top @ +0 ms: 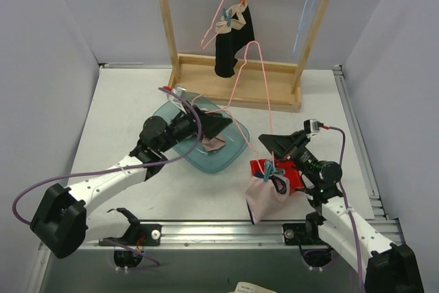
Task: Remove the underwear clipped to the hanger
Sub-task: Adjust the hanger.
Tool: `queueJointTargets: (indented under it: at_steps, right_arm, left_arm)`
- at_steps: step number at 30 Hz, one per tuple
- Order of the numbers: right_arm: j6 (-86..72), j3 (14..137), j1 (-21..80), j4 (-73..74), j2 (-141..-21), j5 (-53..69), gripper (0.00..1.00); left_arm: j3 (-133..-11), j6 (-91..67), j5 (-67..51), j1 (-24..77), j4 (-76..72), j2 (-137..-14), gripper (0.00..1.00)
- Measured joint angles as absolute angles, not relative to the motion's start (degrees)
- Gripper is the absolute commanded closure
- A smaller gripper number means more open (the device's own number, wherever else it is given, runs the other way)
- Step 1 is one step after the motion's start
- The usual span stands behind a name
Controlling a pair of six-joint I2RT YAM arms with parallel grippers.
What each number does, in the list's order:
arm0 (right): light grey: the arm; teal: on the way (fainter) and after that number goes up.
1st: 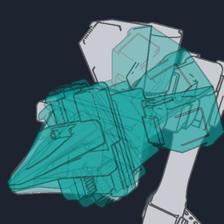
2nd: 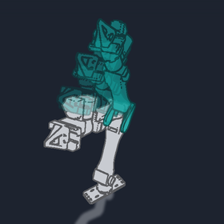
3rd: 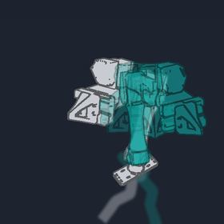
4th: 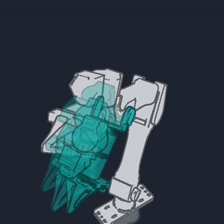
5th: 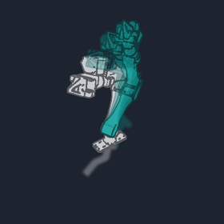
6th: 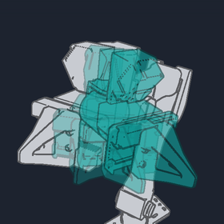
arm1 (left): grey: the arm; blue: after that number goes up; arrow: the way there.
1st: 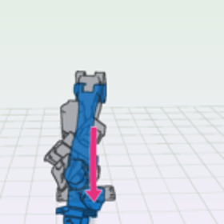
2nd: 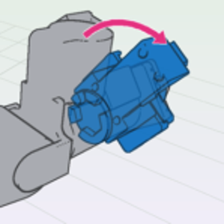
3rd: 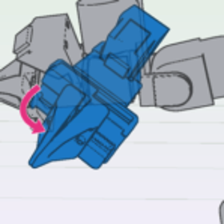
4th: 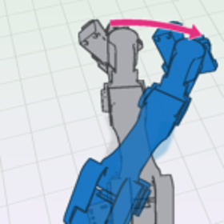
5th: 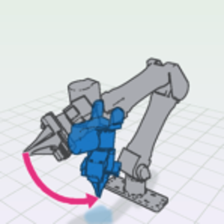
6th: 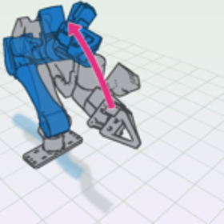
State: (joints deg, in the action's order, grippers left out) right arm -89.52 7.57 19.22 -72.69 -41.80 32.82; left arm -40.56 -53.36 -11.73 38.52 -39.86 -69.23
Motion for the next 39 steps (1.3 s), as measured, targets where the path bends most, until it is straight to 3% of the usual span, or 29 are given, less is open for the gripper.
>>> queueJointTargets:
  at_steps: [1,2,7,14,17,26,27,28,31,33,35,37,39]
  right_arm:
    - [-89.5,7.6,19.2,-72.7,-41.8,32.8,1.00]
    - [-89.5,7.6,19.2,-72.7,-41.8,32.8,1.00]
    - [-89.5,7.6,19.2,-72.6,-41.8,33.0,1.00]
    - [-89.5,7.6,19.2,-72.6,-41.8,33.3,1.00]
    - [-89.5,7.6,19.2,-72.6,-41.6,33.3,1.00]
    - [-89.0,7.6,19.2,-72.6,-40.4,33.2,1.00]
    - [-88.9,7.6,19.2,-72.6,-40.4,33.2,1.00]
    - [-88.8,7.6,19.2,-72.6,-40.5,33.2,1.00]
    - [-88.4,7.6,19.2,-72.6,-40.7,33.2,1.00]
    - [-88.3,7.6,19.2,-72.6,-40.8,33.3,1.00]
    - [-88.1,7.7,19.2,-72.6,-40.8,33.3,1.00]
    - [-87.8,7.9,19.2,-72.6,-40.6,33.3,1.00]
    - [-87.5,8.2,19.2,-72.6,-40.5,33.3,1.00]
  left_arm:
    - [-40.7,-51.0,-19.6,38.5,-39.7,-69.2,0.58]
    - [-40.9,-54.3,-27.5,39.2,-39.0,-69.2,0.07]
    - [-41.4,-61.4,-43.9,39.4,-37.6,-69.1,0.06]
    - [-41.4,-64.3,-49.4,39.1,-36.6,-68.9,0.06]
    - [-41.5,-63.2,-48.4,38.0,-32.3,-67.2,0.06]
    - [-44.5,-51.1,-31.6,33.4,-0.4,-51.4,0.06]
    - [-44.7,-50.2,-30.7,33.0,2.0,-50.4,0.01]
    - [-45.0,-49.1,-29.6,32.8,4.3,-49.7,0.08]
    - [-46.2,-46.3,-25.4,32.5,12.1,-49.0,0.97]
    - [-47.4,-43.8,-22.3,32.4,17.6,-49.2,0.97]
    - [-48.9,-41.6,-18.8,32.4,22.4,-49.3,0.60]
    - [-50.2,-40.0,-16.1,32.4,25.9,-49.4,0.07]
    - [-51.1,-39.6,-14.0,32.4,28.2,-49.3,0.06]
